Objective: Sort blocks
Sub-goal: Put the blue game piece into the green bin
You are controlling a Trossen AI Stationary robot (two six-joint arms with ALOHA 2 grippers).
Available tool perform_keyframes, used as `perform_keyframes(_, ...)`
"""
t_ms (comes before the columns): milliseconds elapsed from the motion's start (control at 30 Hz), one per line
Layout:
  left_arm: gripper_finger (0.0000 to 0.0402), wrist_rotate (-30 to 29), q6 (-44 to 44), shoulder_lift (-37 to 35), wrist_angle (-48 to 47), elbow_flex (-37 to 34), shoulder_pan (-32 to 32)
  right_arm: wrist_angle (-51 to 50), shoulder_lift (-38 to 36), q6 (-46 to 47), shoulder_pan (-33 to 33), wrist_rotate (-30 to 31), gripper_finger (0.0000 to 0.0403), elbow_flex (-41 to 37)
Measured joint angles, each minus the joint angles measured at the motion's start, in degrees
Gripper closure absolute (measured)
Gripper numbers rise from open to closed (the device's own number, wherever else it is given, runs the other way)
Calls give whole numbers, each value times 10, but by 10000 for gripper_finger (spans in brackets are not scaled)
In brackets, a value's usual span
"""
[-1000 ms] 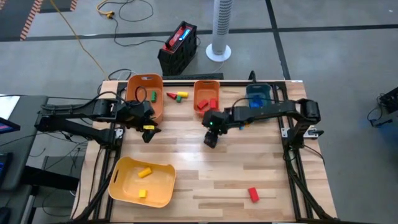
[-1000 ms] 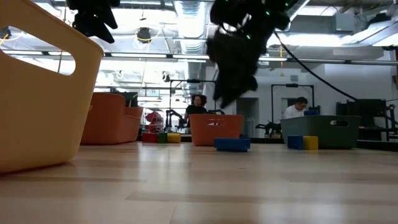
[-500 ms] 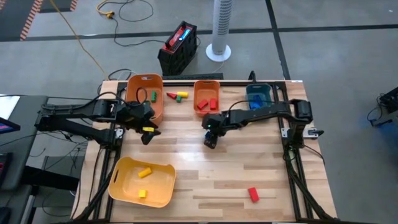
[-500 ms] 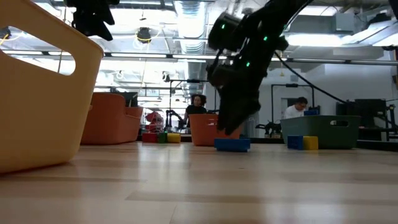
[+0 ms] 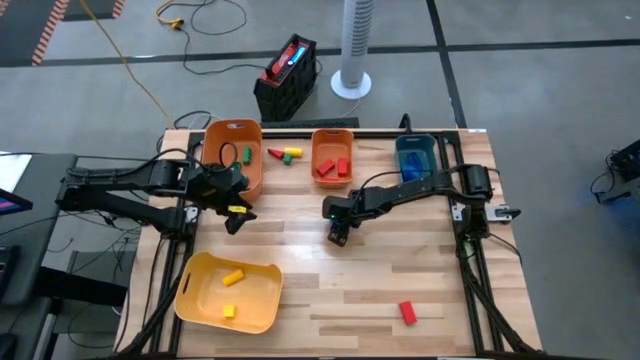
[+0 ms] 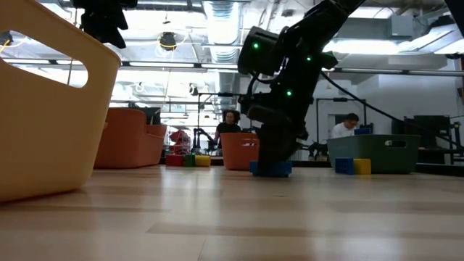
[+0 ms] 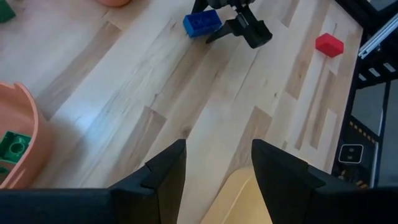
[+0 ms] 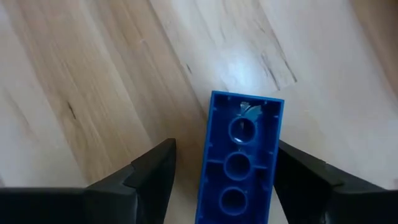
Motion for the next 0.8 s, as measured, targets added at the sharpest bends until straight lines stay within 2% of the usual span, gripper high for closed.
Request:
perform_keyframes(133,223,0,6,0,0,0,0,-8,-2,9,3,5,177,0)
perform_keyframes(367,223,-1,29,0,0,0,0,-44,-25,11,-1,-19,287,-2)
perform_keyframes(567,223,-1,27,0,-8,0,0,-134,-93,-5,-35,-59,291,-2)
perform_keyframes(667,223,-1,16,0,-22,0,0,-221,-139,-22,-60,-59,278,-3)
perform_keyframes(800,223,-2,13,0,-30,0,0,-285,-203,-46,-112,-34,272,-3)
